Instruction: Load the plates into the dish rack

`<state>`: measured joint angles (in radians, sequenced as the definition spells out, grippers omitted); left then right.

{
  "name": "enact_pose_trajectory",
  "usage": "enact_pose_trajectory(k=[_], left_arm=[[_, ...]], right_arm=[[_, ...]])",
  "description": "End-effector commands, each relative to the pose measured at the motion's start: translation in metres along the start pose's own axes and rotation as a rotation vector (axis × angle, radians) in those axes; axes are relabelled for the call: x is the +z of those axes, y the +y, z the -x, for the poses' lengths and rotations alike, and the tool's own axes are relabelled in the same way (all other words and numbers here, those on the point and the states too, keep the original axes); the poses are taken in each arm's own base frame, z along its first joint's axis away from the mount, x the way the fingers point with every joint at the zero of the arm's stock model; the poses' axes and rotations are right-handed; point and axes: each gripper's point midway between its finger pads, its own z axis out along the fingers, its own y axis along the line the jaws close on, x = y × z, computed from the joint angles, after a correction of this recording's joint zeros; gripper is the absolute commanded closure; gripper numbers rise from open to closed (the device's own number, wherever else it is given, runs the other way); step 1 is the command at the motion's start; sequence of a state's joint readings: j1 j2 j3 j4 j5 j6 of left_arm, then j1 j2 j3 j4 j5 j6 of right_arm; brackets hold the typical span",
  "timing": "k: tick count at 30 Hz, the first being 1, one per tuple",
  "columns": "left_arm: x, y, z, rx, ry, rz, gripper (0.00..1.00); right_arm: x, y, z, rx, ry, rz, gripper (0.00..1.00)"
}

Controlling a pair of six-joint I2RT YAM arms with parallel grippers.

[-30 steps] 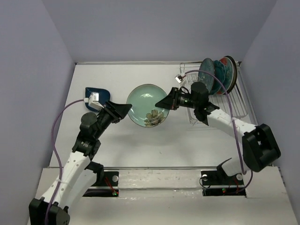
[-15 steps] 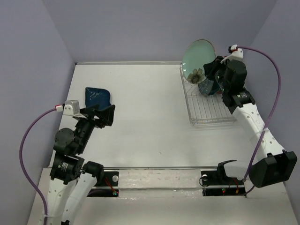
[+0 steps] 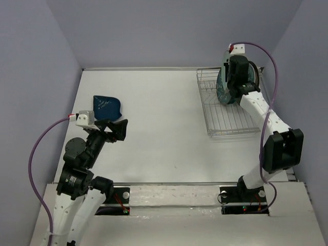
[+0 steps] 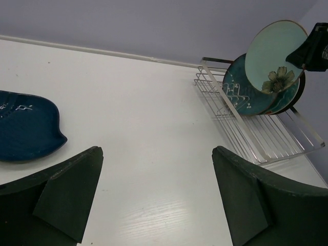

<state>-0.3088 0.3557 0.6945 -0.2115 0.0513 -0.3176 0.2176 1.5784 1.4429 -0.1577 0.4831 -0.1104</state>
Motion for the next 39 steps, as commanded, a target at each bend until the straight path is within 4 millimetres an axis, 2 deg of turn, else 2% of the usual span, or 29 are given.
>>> enact_pose_trajectory(k=[1,7,17,21,25,28,33,34,36,37,39], left_arm=[[-0.003,-0.006,0.006,0.023,-0.027,-0.029,0.01],[-0.004,-0.009,0.005,0.021,-0.025,-0.038,0.01],[-0.004,-0.009,0.003,0.016,-0.019,-0.041,0.01],[-0.003,-0.008,0.003,0.016,-0.018,-0.037,0.01],[-0.002,-0.007,0.003,0.013,-0.017,-0.029,0.01],[-0.001,-0.006,0.001,0.012,-0.012,-0.025,0.01],[0.001,-0.004,0.0,0.014,-0.003,-0.017,0.01],[0.002,-0.004,-0.001,0.012,-0.001,-0.014,0.01],[0.005,-0.002,-0.004,0.011,0.012,-0.01,0.01],[0.006,-0.002,-0.005,0.011,0.016,-0.009,0.01],[0.012,0.0,-0.01,0.007,0.041,-0.004,0.01]], right_arm=[[-0.005,-0.016,0.059,0.046,-0.168,-0.07,0.93],[0.015,-0.001,0.026,0.014,-0.097,-0.059,0.93],[0.029,0.017,0.001,0.015,-0.046,-0.01,0.93],[0.039,0.026,-0.02,0.027,-0.005,0.02,0.93],[0.049,0.03,-0.041,0.116,0.039,0.059,0.93],[0.055,0.033,-0.052,0.209,0.068,0.089,0.93],[0.06,0.042,-0.067,0.268,0.106,0.12,0.93],[0.06,0.043,-0.07,0.273,0.115,0.119,0.92],[0.061,0.041,-0.075,0.275,0.133,0.102,0.83],[0.061,0.04,-0.077,0.281,0.14,0.09,0.69],[0.057,0.035,-0.075,0.284,0.143,0.072,0.52]])
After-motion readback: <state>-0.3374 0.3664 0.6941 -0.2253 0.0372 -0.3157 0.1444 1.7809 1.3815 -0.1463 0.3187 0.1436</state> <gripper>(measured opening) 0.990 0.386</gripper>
